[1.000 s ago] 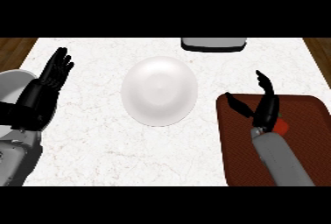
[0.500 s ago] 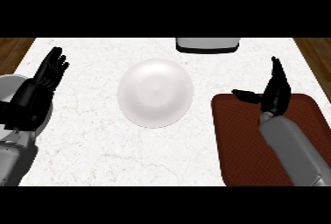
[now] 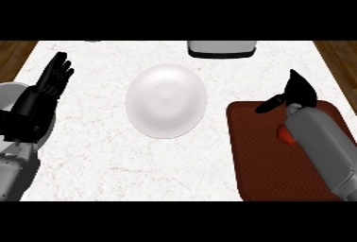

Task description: Pick the bell pepper from the tray and place it in the plate

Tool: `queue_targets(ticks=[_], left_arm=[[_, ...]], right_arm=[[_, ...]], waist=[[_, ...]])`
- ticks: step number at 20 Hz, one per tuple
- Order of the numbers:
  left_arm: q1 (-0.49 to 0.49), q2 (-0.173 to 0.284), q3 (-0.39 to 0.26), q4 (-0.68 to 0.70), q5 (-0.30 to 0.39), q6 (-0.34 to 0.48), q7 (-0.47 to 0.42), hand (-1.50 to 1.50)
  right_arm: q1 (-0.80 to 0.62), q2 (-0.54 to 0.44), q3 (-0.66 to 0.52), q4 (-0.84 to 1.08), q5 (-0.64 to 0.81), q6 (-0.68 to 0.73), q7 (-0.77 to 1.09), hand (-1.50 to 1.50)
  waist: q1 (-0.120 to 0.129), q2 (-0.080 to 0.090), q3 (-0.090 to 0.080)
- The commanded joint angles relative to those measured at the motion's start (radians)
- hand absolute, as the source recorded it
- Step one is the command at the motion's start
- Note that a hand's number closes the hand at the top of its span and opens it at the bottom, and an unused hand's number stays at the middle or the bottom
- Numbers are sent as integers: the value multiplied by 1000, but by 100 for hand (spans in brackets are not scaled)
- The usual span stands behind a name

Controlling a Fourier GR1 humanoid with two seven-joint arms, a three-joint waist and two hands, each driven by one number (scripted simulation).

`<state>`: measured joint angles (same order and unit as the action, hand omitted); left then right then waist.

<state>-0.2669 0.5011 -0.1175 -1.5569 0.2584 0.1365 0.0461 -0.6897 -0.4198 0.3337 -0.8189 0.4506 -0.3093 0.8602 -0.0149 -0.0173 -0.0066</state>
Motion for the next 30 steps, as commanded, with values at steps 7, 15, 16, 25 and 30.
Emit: queue_targets(ticks=[7,15,16,25,30], left_arm=[[-50,-22,33,-3,-11,-1,43,0],[46,-34,43,-19,-18,-60,-14,0],[-33,-71,29,5,-40,-7,26,0],[17,-55,82,-37,-47,-69,26,0],[-34,-114,56,-24,-91,-50,66,0]], right_arm=[[-41,-50,-14,-131,-62,364,323,-150],[52,-38,-11,-192,-9,373,436,-150],[88,-10,5,-136,18,324,394,-150],[180,-8,-71,-159,29,337,351,-150],[229,25,-96,-193,33,364,333,-150]], waist=[[7,15,6],[11,13,5],[7,17,6],[14,16,6],[11,17,7]])
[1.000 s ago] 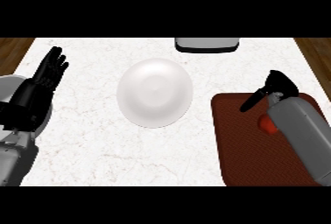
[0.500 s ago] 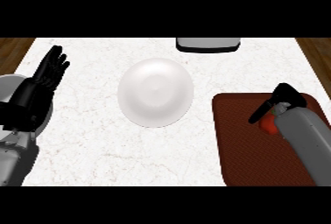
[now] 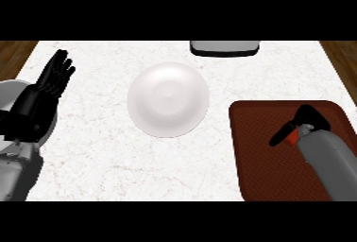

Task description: Pick the bell pepper from the tray and place it in the plate

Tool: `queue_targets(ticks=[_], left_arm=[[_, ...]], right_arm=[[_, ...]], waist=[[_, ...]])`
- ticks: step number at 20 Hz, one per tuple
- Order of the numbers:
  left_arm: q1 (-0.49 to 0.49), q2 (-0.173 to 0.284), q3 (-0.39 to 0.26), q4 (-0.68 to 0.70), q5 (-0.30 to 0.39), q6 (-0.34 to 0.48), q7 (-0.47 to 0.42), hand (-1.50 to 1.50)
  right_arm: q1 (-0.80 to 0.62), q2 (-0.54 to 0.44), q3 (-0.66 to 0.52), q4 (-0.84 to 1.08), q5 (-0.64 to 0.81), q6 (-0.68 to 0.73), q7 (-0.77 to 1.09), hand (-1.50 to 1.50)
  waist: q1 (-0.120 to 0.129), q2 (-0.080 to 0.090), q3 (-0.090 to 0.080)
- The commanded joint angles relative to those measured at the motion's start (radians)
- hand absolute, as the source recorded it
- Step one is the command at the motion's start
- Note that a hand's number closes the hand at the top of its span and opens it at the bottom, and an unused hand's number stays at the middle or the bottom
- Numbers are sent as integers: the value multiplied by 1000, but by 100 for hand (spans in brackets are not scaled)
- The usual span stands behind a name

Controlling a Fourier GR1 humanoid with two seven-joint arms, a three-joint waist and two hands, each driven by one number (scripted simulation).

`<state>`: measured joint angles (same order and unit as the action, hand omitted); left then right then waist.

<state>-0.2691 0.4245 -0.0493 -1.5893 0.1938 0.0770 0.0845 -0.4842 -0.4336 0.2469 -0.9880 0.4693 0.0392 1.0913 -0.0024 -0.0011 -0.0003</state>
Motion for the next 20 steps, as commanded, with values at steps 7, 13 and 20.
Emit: queue_targets(ticks=[7,13,20], left_arm=[[-20,-12,40,-45,-30,-27,63,0],[-11,-67,32,28,-58,-35,-18,0],[45,-33,74,12,-50,-69,-31,0]], right_arm=[[57,55,-45,112,67,-22,16,-150],[20,35,-20,168,227,-178,-112,150],[208,55,98,-61,356,-263,-91,150]], waist=[[3,0,0],[7,3,0],[-25,-11,-2]])
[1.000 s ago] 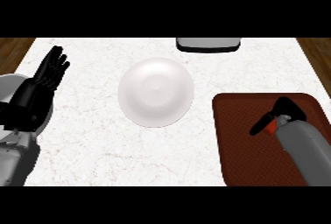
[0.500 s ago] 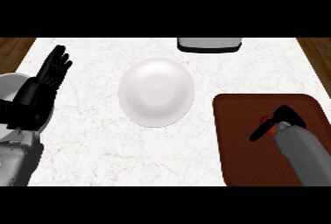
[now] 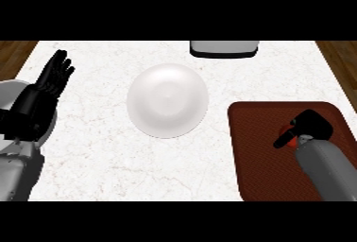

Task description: Pick the bell pepper from the tray and place it in the plate

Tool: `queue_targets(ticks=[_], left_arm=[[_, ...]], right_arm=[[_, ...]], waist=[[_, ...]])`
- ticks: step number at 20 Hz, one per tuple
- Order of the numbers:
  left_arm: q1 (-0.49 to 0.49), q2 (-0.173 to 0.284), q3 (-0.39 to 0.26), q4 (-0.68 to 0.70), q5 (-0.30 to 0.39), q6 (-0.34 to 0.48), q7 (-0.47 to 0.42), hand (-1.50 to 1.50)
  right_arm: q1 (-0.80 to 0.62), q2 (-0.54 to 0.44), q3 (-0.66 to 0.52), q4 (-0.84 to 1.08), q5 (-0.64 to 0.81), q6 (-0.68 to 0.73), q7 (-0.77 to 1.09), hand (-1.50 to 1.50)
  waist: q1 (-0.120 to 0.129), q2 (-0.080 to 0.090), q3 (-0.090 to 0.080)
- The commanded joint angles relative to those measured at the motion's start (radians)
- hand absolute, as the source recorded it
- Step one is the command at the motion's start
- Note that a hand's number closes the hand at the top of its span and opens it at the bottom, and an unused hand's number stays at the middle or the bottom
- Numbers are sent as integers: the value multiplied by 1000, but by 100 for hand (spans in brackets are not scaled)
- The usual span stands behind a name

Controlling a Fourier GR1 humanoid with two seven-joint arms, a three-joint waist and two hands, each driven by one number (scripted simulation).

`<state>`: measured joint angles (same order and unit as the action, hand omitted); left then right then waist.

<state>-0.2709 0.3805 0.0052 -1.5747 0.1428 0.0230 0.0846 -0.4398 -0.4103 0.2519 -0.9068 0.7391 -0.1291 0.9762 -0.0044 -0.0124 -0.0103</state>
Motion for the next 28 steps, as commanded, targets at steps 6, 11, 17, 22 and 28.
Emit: queue_targets(ticks=[6,11,17,22,28], left_arm=[[98,10,26,-59,5,0,1,0],[13,18,41,-13,2,-3,28,0],[48,6,35,-26,12,-26,8,0],[5,-15,4,-19,-24,-17,20,0],[-2,-29,28,-30,-25,-37,26,0]], right_arm=[[419,-13,225,-540,225,-123,110,150],[548,-45,274,-916,337,-90,169,150],[501,21,352,-1207,486,-51,142,150],[395,246,487,-1213,618,-33,170,150],[135,404,380,-996,550,58,108,150]], waist=[[-44,-12,6],[-44,2,7],[-13,4,8],[3,10,9],[14,14,10]])
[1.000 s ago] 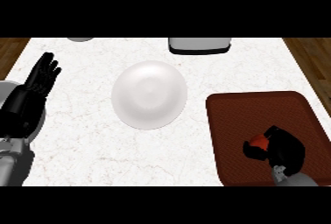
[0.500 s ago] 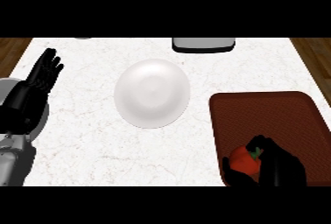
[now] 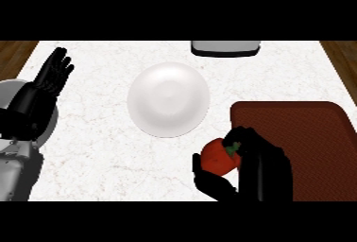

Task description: Pick the bell pepper from the tray and place it in the plate

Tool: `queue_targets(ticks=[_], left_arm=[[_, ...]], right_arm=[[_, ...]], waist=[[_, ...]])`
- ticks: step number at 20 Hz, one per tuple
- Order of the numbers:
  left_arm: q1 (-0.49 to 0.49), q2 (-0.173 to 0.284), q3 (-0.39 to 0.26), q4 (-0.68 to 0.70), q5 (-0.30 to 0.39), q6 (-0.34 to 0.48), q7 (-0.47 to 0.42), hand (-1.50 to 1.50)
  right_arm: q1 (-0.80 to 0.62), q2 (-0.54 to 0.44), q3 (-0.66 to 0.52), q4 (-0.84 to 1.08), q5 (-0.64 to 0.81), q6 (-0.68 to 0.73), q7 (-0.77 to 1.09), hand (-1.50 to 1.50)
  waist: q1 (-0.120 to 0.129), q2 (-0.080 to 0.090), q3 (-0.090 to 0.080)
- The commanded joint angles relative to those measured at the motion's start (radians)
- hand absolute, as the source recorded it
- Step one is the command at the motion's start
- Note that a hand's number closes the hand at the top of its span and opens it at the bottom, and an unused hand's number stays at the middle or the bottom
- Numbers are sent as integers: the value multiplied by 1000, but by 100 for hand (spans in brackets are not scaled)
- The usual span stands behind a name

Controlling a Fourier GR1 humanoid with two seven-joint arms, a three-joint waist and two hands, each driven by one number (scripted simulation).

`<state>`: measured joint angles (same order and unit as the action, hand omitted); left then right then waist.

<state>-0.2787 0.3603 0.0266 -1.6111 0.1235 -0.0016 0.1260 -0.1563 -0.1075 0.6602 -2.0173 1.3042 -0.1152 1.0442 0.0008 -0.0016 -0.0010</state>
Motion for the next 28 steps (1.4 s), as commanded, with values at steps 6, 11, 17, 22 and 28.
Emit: queue_targets(ticks=[6,11,17,22,28], left_arm=[[-20,-68,-42,7,-72,38,-8,0],[-48,-18,9,4,-7,-31,8,0],[18,-75,-44,1,-73,2,-50,0],[-60,-66,-21,-1,-47,-7,23,0],[-39,-32,5,33,-22,-73,-41,0]], right_arm=[[-397,106,-63,307,-153,-15,126,150],[-587,107,-147,595,-287,-186,78,150],[-719,107,-205,897,-408,-297,3,150],[-849,107,-183,1168,-510,-373,-69,150],[-879,107,-194,1363,-640,-511,-148,150]], waist=[[14,3,1],[42,11,1],[49,14,0],[49,14,1],[88,27,1]])
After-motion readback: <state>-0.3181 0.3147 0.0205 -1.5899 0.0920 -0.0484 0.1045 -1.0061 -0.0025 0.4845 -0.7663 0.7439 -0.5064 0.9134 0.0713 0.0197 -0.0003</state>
